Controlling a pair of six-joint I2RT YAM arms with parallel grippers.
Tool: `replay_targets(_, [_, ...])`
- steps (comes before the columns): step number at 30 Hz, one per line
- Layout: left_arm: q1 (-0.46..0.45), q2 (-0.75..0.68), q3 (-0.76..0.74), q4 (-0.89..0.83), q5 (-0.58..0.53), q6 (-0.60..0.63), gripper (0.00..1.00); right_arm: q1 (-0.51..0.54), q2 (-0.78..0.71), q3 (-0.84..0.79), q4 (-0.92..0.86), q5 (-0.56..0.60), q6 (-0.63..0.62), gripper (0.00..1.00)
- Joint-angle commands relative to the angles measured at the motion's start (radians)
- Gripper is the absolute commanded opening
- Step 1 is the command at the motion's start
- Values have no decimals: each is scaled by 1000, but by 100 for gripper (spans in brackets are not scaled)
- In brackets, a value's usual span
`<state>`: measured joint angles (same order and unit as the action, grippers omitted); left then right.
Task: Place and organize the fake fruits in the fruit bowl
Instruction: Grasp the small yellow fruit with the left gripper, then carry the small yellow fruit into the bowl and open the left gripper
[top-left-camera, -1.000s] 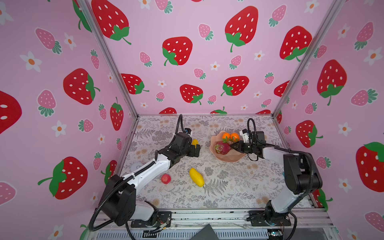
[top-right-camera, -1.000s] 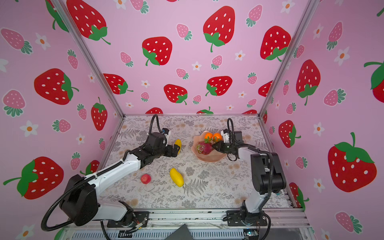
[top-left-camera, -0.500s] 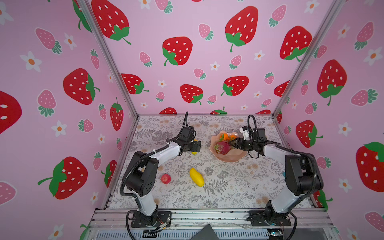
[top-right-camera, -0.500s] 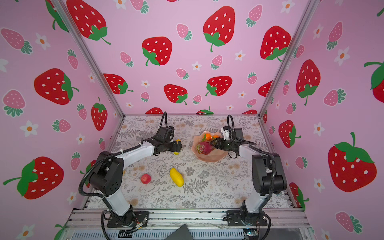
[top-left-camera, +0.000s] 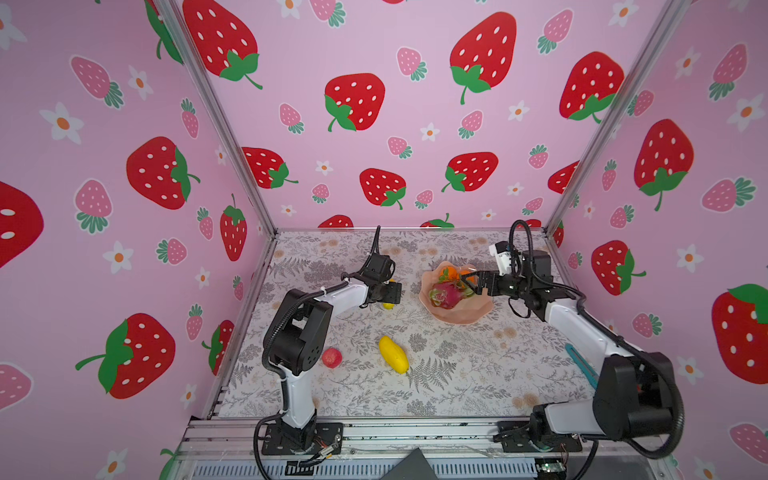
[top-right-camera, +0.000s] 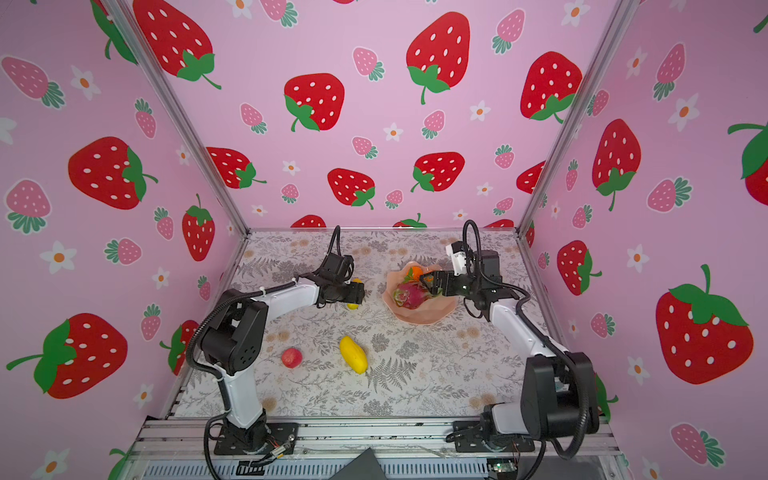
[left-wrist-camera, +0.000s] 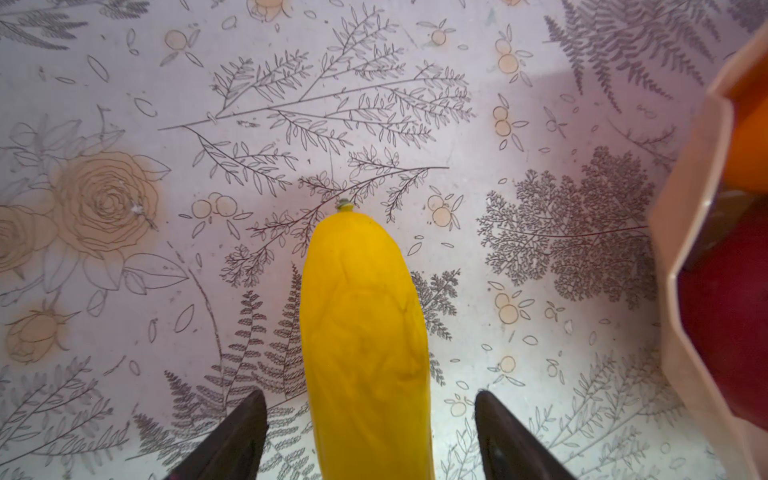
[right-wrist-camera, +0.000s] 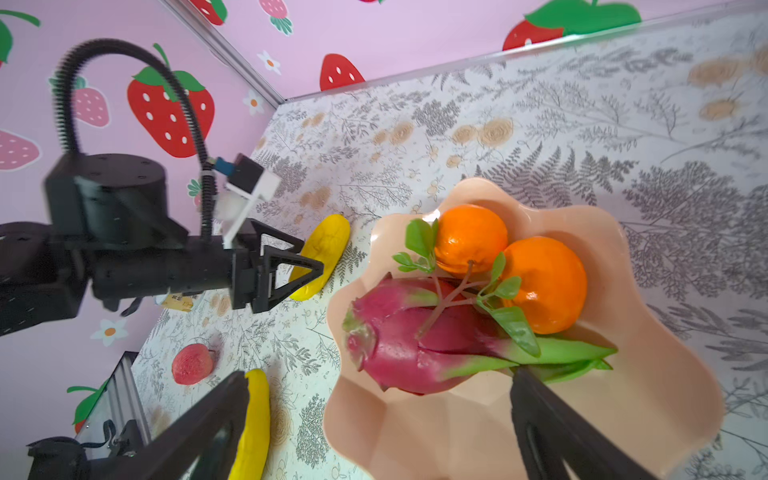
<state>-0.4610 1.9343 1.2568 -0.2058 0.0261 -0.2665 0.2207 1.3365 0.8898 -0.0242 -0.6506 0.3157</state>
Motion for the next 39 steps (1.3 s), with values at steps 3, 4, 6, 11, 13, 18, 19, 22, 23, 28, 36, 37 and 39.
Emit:
replay_targets(3, [2, 39, 56, -10, 7, -9, 73, 45, -167, -154, 97, 21, -35, 99])
replay_targets(4, [2, 38, 55, -9, 8, -13, 71, 51, -194, -184, 119, 24, -21, 99])
replay_targets(6, [1, 37, 51, -4, 12, -13, 68, 54, -229, -222, 141, 29, -4, 99])
replay_targets(11, [1, 14, 23, 18, 21, -11, 56, 54, -249, -231, 103, 45, -20, 99])
replay_targets(13, [1, -6, 6, 29, 18, -11, 53, 54, -256, -225, 82, 48, -34, 99])
replay_targets(18, [-18, -84, -45, 45, 5, 2, 47, 54, -308, -252, 70, 64, -36, 99])
replay_targets(19, [-26, -104, -51, 36, 4, 2, 47, 54, -319, -264, 67, 65, -31, 99])
replay_targets(22, [-84, -189, -74, 26, 20, 21, 46, 45, -350, -297, 43, 113, 10, 99])
replay_targets(23, [-112, -213, -80, 27, 31, 30, 46, 38, -358, -311, 39, 122, 23, 99])
replay_targets(28, [-273, -296, -82, 57, 77, 116, 46, -12, -450, -383, 45, 143, 111, 99])
replay_targets(36, [-362, -160, 75, 88, 193, 197, 46, -45, -591, -425, 25, 155, 170, 99])
replay_targets(37, [-366, -129, 107, 81, 200, 210, 46, -44, -606, -428, 19, 157, 171, 99])
replay_targets(39, [-374, -82, 156, 73, 213, 232, 46, -45, -627, -427, 4, 166, 174, 100])
